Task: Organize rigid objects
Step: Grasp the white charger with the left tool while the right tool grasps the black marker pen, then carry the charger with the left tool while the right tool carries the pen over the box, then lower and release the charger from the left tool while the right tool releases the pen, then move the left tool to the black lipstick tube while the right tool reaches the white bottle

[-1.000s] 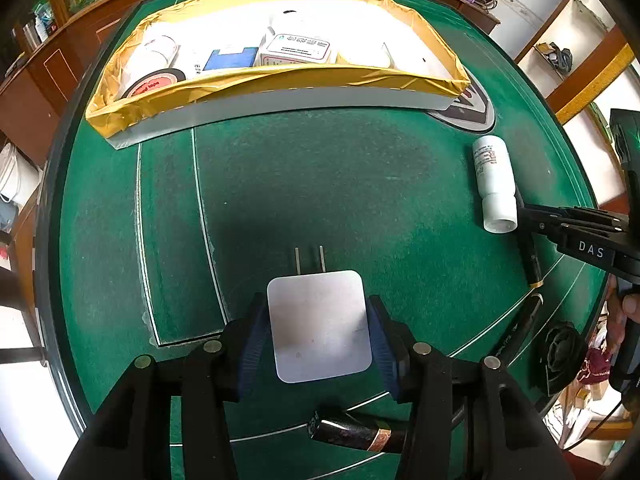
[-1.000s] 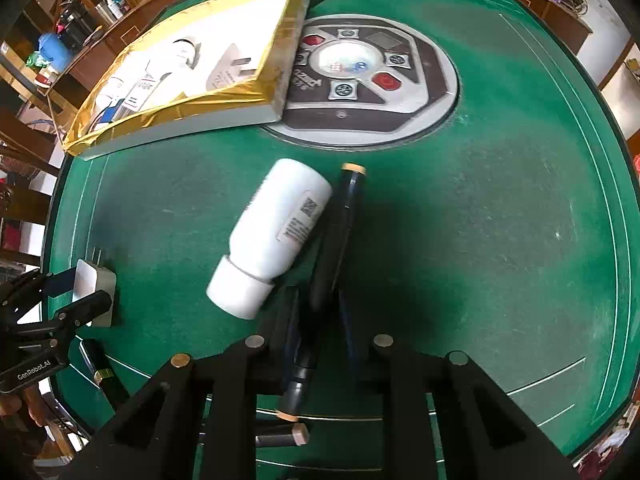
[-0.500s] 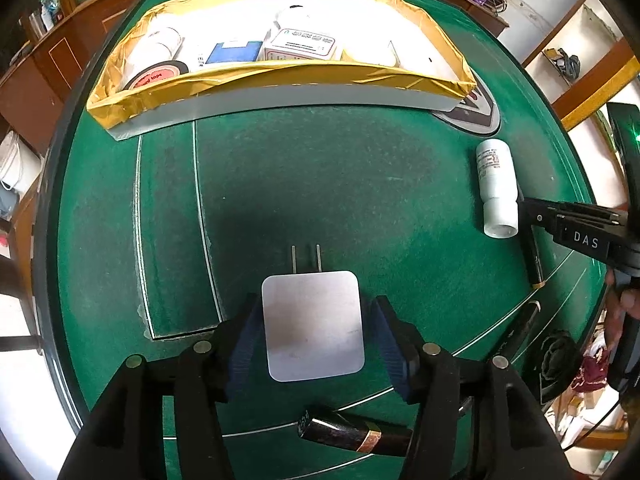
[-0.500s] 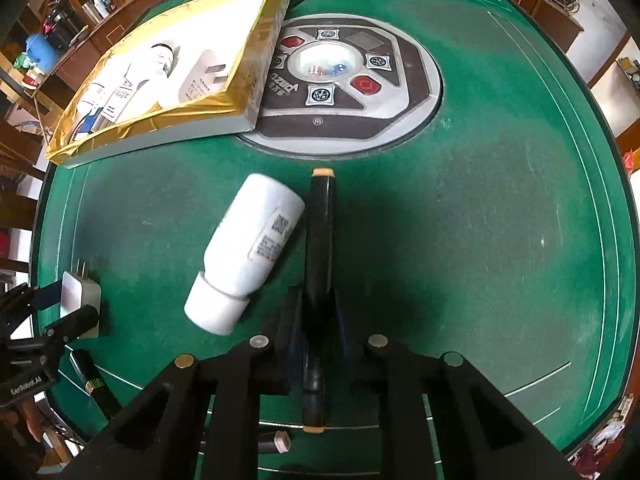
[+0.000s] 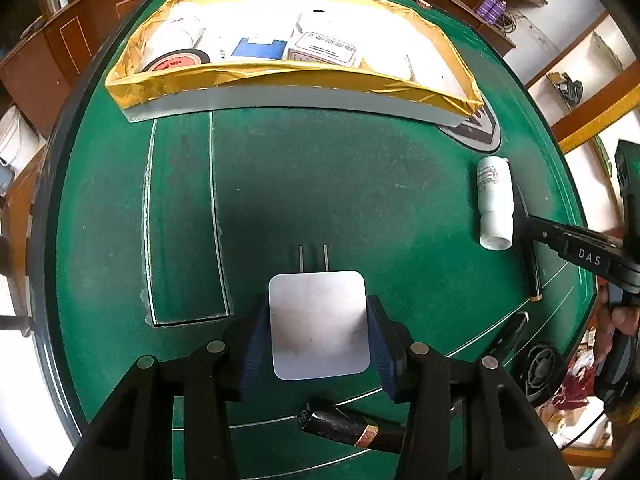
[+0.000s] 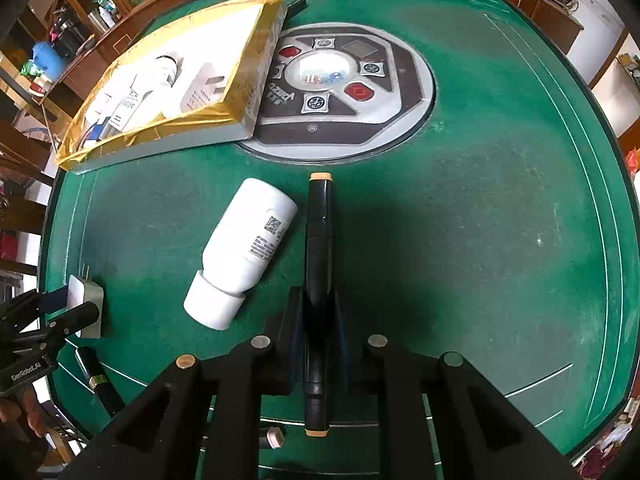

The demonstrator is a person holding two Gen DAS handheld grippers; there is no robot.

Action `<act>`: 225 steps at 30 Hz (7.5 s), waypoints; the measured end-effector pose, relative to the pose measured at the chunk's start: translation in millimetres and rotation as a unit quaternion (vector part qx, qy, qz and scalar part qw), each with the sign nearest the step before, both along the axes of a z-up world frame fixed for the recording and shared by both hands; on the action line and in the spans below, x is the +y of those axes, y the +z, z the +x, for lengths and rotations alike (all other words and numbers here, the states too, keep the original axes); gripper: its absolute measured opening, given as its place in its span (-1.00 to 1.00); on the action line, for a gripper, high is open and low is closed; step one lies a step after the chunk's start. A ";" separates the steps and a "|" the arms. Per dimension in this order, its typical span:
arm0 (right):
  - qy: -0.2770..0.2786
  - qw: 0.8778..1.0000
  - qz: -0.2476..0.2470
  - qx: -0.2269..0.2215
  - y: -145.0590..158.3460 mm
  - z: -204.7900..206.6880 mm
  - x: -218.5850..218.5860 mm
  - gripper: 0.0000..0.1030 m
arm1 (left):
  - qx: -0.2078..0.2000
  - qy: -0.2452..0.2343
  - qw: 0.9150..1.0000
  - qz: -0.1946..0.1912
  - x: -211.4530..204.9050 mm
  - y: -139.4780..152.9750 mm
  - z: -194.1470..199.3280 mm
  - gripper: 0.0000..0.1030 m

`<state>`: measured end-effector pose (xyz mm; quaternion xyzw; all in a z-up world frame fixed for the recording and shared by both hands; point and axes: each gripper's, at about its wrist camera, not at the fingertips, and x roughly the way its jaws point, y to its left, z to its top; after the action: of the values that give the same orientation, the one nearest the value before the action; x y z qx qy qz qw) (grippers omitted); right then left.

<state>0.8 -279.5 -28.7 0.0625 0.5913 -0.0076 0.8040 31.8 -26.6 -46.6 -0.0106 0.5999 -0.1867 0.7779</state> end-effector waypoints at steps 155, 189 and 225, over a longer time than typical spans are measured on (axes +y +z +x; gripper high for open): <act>0.241 0.969 -0.039 -0.028 17.0 227.7 84.3 -0.72 | -0.010 0.111 0.994 0.020 4.8 20.1 237.3 0.17; 0.105 0.991 0.036 -0.069 79.5 61.4 54.0 0.84 | 0.005 0.091 0.996 -0.003 63.2 49.8 49.0 0.67; 0.019 0.998 0.049 -0.017 39.1 -41.0 21.5 0.89 | 0.038 0.018 0.999 -0.001 23.7 -0.5 -29.4 -0.56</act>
<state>-40.2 -258.0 10.4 0.0912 0.5782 0.0379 0.8099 2.4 -2.9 -47.1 -0.0291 0.6288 -0.1723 0.7577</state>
